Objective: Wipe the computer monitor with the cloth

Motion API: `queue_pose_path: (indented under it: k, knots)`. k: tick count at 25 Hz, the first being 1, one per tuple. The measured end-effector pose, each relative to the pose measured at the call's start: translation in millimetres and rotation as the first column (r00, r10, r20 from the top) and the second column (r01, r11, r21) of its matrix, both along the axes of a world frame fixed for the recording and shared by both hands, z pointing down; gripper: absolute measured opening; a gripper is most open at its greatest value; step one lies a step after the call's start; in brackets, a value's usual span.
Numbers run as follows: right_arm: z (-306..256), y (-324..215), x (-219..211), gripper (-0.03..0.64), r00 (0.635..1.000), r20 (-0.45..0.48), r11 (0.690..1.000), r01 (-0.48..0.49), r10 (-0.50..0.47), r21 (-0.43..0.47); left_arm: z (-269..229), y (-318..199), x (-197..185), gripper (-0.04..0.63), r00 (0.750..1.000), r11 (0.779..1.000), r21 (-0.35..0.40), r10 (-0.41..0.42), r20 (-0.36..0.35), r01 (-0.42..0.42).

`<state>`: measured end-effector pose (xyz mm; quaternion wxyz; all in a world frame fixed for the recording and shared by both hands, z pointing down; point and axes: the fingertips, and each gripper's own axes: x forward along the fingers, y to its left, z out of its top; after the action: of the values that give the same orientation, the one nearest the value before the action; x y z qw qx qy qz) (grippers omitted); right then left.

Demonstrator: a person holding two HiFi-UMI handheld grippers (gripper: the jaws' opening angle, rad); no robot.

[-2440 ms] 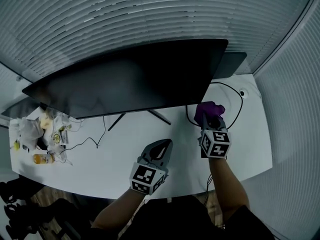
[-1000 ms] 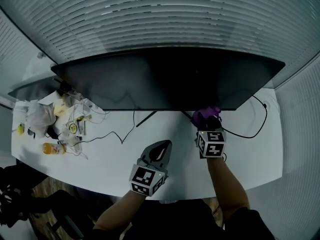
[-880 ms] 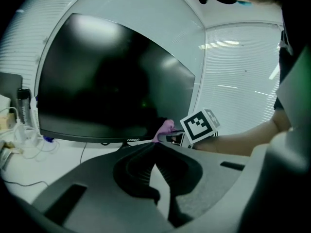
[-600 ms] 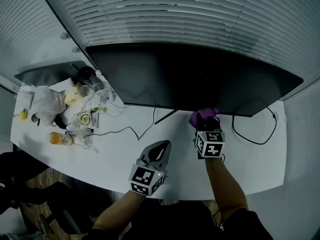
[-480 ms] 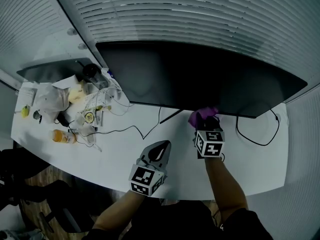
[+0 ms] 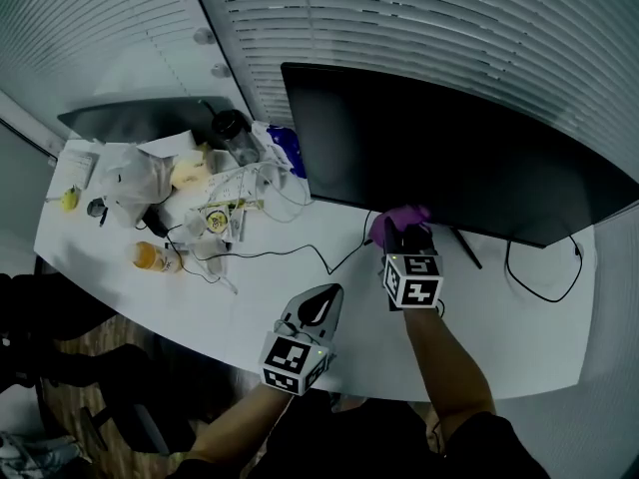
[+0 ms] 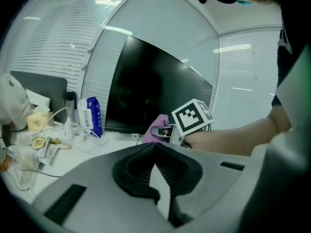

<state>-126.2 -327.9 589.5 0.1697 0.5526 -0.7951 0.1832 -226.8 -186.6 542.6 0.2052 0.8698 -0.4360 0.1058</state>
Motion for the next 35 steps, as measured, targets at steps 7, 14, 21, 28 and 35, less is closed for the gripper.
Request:
queue_pose_path:
  k: [7,14,21,28,35]
  knots:
    - [-2,-11,-75,0.061,0.998,0.02,0.998,0.055,-0.055,0.016,0,7,-62,0.004,0.998,0.998,0.007,-0.056,0.016,0.056]
    - [-1,-21,-139,0.06,0.996,0.052,0.997,0.073,-0.074,0.017,2,7,-119,0.003,0.995,0.996,0.002,-0.091,0.026,0.091]
    - [-4,-26,-174,0.061,0.995,0.068,0.998,0.067,-0.068,0.016,3,5,-151,0.004,0.996,0.996,-0.001,-0.089,0.023,0.089]
    - [-5,-26,-175,0.06,0.996,0.078,0.999,0.034,-0.035,0.013,0,2,-158,0.003,0.998,0.998,0.017,-0.064,0.01,0.064]
    - [-21,-27,-175,0.061,0.996,0.085,0.999,0.018,-0.023,0.05,-3,2,-160,0.004,0.999,0.998,0.042,-0.045,0.003,0.044]
